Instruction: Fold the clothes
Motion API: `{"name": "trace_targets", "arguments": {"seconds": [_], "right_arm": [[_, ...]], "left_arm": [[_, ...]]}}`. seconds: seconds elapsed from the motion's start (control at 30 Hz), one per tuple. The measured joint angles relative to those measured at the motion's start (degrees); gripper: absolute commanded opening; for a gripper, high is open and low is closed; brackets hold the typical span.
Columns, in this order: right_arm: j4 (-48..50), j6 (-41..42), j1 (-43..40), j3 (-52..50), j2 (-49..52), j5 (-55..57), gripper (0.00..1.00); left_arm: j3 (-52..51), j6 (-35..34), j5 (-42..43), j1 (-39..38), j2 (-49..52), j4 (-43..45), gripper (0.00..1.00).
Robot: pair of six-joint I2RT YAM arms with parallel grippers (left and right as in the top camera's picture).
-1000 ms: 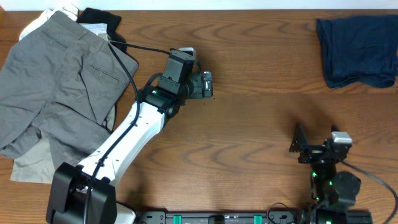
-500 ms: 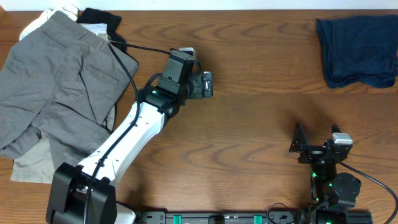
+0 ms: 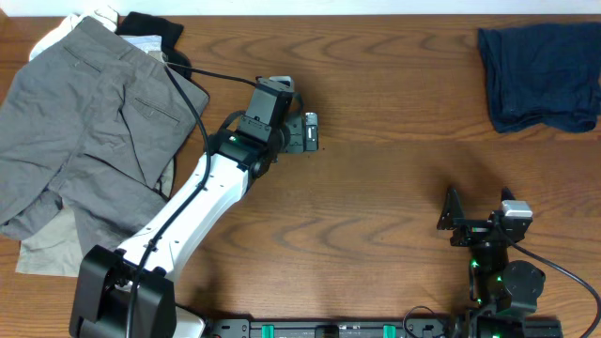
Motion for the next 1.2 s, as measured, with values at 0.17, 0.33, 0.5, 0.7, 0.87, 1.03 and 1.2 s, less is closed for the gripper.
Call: {"name": "trace_targets", "arguments": {"seconds": [0.17, 0.33, 0.5, 0.7, 0.87, 1.03, 1.2], "right_arm": [[0.0, 0.0, 0.0, 0.0, 0.0, 0.0, 0.99], [0.0, 0.0, 0.0, 0.0, 0.0, 0.0, 0.99], [0.0, 0.0, 0.0, 0.0, 0.0, 0.0, 0.99], [0.0, 0.0, 0.0, 0.0, 0.0, 0.0, 0.99], [-0.1, 0.0, 0.0, 0.0, 0.1, 0.1, 0.99], [0.0, 0.0, 0.0, 0.0, 0.1, 0.2, 0.99], [-0.1, 0.0, 0.0, 0.0, 0.1, 0.2, 0.99]], "left_arm": [[0.0, 2.1, -1.2, 0.3, 0.0, -3.4, 0.98], [-1.5, 11.3, -3.4, 0.7, -2.9, -6.0, 0.98], [-6.0, 17.8, -3.6, 5.3, -13.6, -6.0, 0.98], [-12.9, 21.1, 0.9, 16.2, -25.9, -3.3, 0.98], [-21.4, 21.7, 5.4, 22.9, -36.1, 3.1, 0.98], [-29.9, 22.0, 7.3, 25.5, -48.7, 6.7, 0.98], [-37.8, 22.0, 8.1, 28.3, -61.0, 6.8, 0.98]]}}
